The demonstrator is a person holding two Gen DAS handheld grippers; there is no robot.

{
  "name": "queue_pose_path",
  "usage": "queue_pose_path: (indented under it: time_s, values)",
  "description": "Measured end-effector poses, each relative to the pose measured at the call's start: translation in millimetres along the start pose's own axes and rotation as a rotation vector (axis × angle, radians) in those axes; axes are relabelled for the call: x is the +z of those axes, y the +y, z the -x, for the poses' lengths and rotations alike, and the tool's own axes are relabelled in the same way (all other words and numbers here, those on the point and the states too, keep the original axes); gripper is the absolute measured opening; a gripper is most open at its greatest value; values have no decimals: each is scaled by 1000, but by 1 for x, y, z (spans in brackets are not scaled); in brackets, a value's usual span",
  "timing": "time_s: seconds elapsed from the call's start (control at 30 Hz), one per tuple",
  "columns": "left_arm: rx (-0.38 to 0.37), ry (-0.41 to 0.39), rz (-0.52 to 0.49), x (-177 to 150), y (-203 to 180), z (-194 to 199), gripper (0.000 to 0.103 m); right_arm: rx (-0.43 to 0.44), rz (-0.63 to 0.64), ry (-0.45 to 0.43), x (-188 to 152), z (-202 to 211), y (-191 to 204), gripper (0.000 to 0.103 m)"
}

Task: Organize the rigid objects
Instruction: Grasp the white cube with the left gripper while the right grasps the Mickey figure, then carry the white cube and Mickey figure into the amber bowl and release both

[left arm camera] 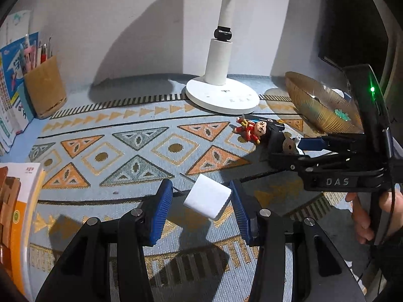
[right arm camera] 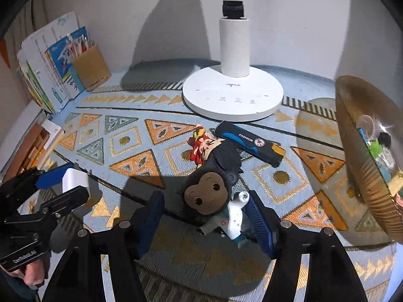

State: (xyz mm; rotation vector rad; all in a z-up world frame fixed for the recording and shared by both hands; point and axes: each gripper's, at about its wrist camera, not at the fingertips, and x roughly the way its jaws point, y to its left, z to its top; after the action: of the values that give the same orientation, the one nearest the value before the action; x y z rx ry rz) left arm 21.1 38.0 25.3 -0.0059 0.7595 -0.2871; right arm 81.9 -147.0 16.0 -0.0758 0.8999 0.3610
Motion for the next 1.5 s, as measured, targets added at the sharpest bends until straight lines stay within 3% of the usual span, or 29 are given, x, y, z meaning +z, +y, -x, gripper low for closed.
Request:
queue_pose_path:
  time_s: [0.07, 0.37, 0.5, 0.53, 0.63, 0.67, 0.7, 0.73, 0.97, 1.03, 1.1, 1.17, 1.33, 1.5]
  values:
    - [-3, 2, -1, 0, 1, -1, 44, -27, 19, 1, -2, 2, 2, 48]
    - [-5, -1, -30, -1, -5, 0, 44, -6, -149, 3, -41, 56, -21, 47]
    - [1, 4, -55, -1, -9, -1, 44, -25, -223, 42, -66, 66, -44, 48]
    - [3, 4, -59, -1, -10, -1, 44, -3, -250, 66, -73, 64, -51, 48]
    - [15, 8, -70, -2, -11, -2, 44, 51, -255, 28, -83, 69, -56, 50]
    - [16, 11, -73, -2, -12, -2, 44, 54, -245, 23, -85, 70, -54, 54]
    - [19, 16, -77, -2, -13, -3, 44, 60, -243, 33, -87, 68, -53, 66]
    - [22, 18, -80, -3, -13, -3, 44, 63, -246, 33, -89, 67, -53, 67]
    - [54, 32, -126, -5, -22, -6, 44, 44, -241, 6, -86, 64, -54, 67]
    - [58, 38, -134, -6, -23, -7, 44, 16, -240, -3, -84, 61, -54, 61]
    - [59, 44, -143, -6, -25, -8, 44, -9, -228, -2, -82, 60, -53, 49]
    - [56, 47, -160, -6, -29, -8, 44, -7, -235, -7, -82, 60, -53, 49]
    - [8, 26, -142, 1, -38, 5, 44, 8, -256, -54, -87, 85, -62, 49]
    - [-56, -81, -191, 39, -75, 41, 44, -88, -250, -203, -75, 156, -91, 49]
